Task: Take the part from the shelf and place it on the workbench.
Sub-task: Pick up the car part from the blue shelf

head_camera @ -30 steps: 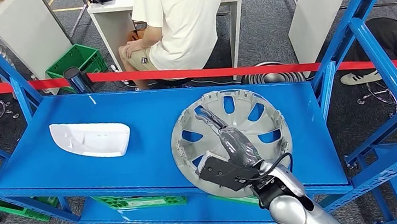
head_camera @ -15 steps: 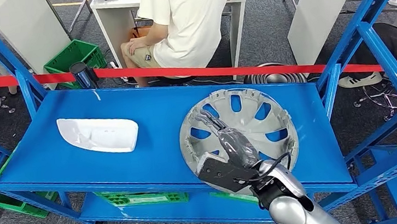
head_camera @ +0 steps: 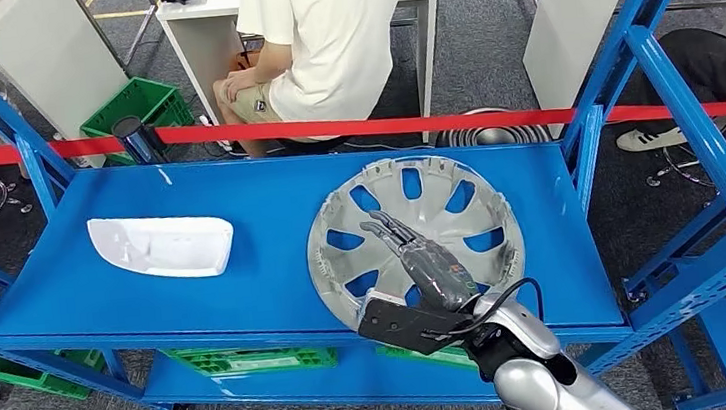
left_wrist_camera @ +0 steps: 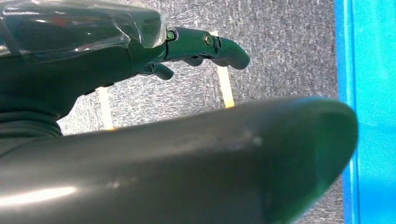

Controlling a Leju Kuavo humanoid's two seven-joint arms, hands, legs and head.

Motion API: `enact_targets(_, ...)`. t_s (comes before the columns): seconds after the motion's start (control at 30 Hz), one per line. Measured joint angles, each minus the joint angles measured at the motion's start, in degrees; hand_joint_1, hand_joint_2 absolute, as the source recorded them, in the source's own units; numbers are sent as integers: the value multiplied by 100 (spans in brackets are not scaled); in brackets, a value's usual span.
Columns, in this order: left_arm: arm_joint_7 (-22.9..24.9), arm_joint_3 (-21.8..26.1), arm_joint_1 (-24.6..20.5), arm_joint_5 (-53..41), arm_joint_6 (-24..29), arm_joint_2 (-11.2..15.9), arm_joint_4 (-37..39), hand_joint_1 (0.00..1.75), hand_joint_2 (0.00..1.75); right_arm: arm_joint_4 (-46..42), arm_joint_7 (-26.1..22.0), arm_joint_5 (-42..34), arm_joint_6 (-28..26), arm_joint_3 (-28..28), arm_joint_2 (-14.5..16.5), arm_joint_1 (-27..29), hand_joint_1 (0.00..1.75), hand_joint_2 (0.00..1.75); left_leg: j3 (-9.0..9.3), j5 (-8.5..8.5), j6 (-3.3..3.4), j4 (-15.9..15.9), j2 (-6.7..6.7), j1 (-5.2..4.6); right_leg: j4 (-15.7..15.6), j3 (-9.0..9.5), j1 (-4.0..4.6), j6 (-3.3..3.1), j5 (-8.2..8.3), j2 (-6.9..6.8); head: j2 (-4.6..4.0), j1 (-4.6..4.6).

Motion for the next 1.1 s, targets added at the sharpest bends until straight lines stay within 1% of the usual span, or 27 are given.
enact_targets(0.03, -2, 0, 3, -6, 1, 1, 1, 0, 0, 14, -1, 2, 2, 7, -5, 1, 0, 175, -28, -5, 5, 116, 0, 2, 0, -19, 10, -14, 15, -1, 0, -1)
enact_targets(0.07, -4, 0, 4, -13, 2, 2, 1, 0, 0, 25, -1, 2, 3, 16, -9, 0, 0, 175, 68, 95, 23, -16, 0, 2, 0, -31, 20, -21, 30, 0, 0, 0)
enact_targets(0.13, -9, 0, 0, -25, 2, 9, 1, 0, 0, 36, -3, 2, 3, 29, -9, -2, 0, 175, 541, 430, 101, -830, -7, -8, 0, -36, 33, -9, 59, 6, 0, 1)
enact_targets(0.17, -12, -1, -4, -30, 3, 14, 0, 0, 0, 37, -6, 2, 3, 32, -10, -5, 0, 175, 755, 545, 138, -1218, -6, -24, 0, -40, 50, 9, 78, 9, 0, 3)
enact_targets(0.2, -15, -1, -7, -33, 3, 18, -1, 0, 0, 38, -9, 2, 3, 34, -11, -8, 0, 175, 888, 601, 169, -1478, -7, -45, 0, -49, 57, 32, 97, 8, 0, 3)
enact_targets(0.27, -19, -2, -4, -38, 6, 23, -1, 0, 0, 40, -15, 2, 3, 40, -13, -12, 0, 175, 913, 613, 207, -1590, -3, -90, -17, -67, 59, 93, 144, 0, 0, 2)
enact_targets(0.33, -22, -1, -2, -39, 8, 26, -1, 0, 0, 42, -22, 2, 3, 45, -20, -15, 0, 175, 915, 704, 261, -1668, 1, -86, -14, -101, 54, 151, 161, -6, 0, 6)
enact_targets(0.37, -25, -1, -5, -40, 8, 25, -2, 0, 0, 43, -28, 2, 3, 45, -27, -22, 0, 175, 916, 759, 291, -1716, 6, -74, 82, -160, 58, 156, 100, -7, 0, 10)
enact_targets(0.4, -27, 0, -8, -42, 9, 24, -2, 0, 0, 45, -33, 2, 3, 44, -37, -28, 0, 175, 912, 810, 313, -1760, 12, -61, 302, -268, 62, 142, -22, -9, 0, 15)
enact_targets(0.43, -28, 0, -9, -43, 10, 22, -2, 0, 0, 49, -37, 2, 3, 45, -48, -29, 0, 175, 891, 838, 327, -1774, 17, -59, 651, -426, 59, 118, -197, -9, 0, 19)
enact_targets(0.5, -28, -1, -6, -39, 20, 18, -2, 0, 0, 67, -38, 2, 3, 54, -61, -25, 0, 175, 840, 868, 341, -1768, 20, -68, 1417, -732, 59, 109, -511, -9, 0, 19)
enact_targets(0.53, -27, -1, -4, -37, 26, 15, -2, 0, 0, 79, -38, 2, 3, 59, -66, -22, 0, 175, 824, 877, 339, -1762, 19, -71, 1600, -783, 58, 135, -569, -9, 0, 19)
enact_targets(0.57, -27, -1, -3, -34, 33, 14, -2, 0, 0, 89, -38, 2, 3, 62, -71, -24, 0, 175, 815, 881, 335, -1753, 17, -72, 1536, -710, 56, 179, -535, -10, 0, 19)
enact_targets(0.6, -27, 0, -4, -32, 38, 11, -2, 0, 0, 95, -38, 2, 3, 63, -77, -30, 0, 175, 812, 878, 326, -1739, 14, -72, 1227, -518, 55, 228, -423, -12, 0, 20)
enact_targets(0.63, -27, 0, -5, -30, 44, 9, -2, 0, 0, 97, -38, 4, 5, 63, -82, -38, 0, 175, 809, 869, 311, -1718, 11, -72, 786, -269, 54, 263, -292, -16, 0, 21)
enact_targets(0.67, -27, 0, -7, -28, 50, 7, -2, 0, 0, 99, -38, 9, 11, 63, -88, -48, 0, 175, 796, 854, 289, -1690, 10, -84, 386, -40, 62, 263, -192, -19, 0, 20)
enact_targets(0.7, -26, -1, -9, -28, 55, 6, -2, 0, 0, 101, -36, 16, 26, 66, -92, -56, 0, 175, 777, 842, 265, -1663, 10, -97, 99, 111, 68, 234, -127, -20, 0, 19)
enact_targets(0.73, -22, -2, -10, -33, 59, 6, -2, 0, 0, 103, -23, 34, 50, 71, -96, -60, 0, 175, 757, 836, 241, -1645, 11, -108, -34, 178, 78, 193, -109, -20, 0, 16)
enact_targets(0.77, -15, -3, -11, -39, 62, 6, -2, 0, 0, 109, 8, 76, 85, 77, -107, -63, 0, 175, 740, 838, 220, -1636, 12, -115, -50, 183, 92, 146, -113, -16, 0, 14)
enact_targets(0.83, 0, -7, -13, -48, 64, 11, -2, 0, 0, 122, 106, 242, 149, 93, -137, -76, 0, 175, 722, 816, 175, -1607, 8, -102, -73, 177, 69, 82, -92, -10, 0, 14)
enact_targets(0.87, 3, -10, -14, -49, 68, 13, -2, 0, 0, 131, 169, 399, 161, 104, -153, -91, 0, 175, 683, 742, 142, -1511, 4, -91, -85, 182, 49, 44, -83, -9, 0, 10)
enact_targets(0.9, 4, -15, -16, -49, 72, 16, -3, 0, 0, 140, 225, 592, 153, 122, -163, -111, 0, 175, 595, 610, 105, -1306, 1, -77, -96, 188, 26, 9, -74, -7, 0, 6)
enact_targets(0.97, 4, -29, -14, -48, 78, 21, -4, 0, 0, 171, 337, 1044, 104, 176, -190, -148, 0, 175, 250, 235, 31, -561, -3, -37, -96, 186, 23, -32, -71, -7, 0, -3)
enact_targets(1.0, 4, -35, -11, -48, 78, 22, -4, 0, 0, 196, 382, 1243, 75, 207, -209, -158, 0, 175, 64, 97, 6, -185, -3, -18, -94, 183, 27, -39, -71, -6, 0, -2)
enact_targets(1.03, 4, -42, -8, -48, 78, 24, -4, 0, 0, 222, 424, 1413, 46, 234, -230, -163, 0, 175, -60, 53, -8, 48, -3, -5, -93, 183, 32, -39, -72, -6, 0, -2)
enact_targets(1.07, 5, -48, -7, -50, 78, 24, -4, 0, 0, 248, 459, 1555, 19, 259, -251, -166, 0, 175, -75, 126, -8, 50, -3, 1, -93, 186, 34, -39, -72, -4, 0, -2)
enact_targets(1.1, 6, -54, -8, -51, 78, 26, -4, 0, 0, 268, 493, 1681, -7, 281, -271, -171, 0, 175, 26, 303, 4, -186, -3, 3, -93, 194, 36, -38, -72, 0, 0, -2)
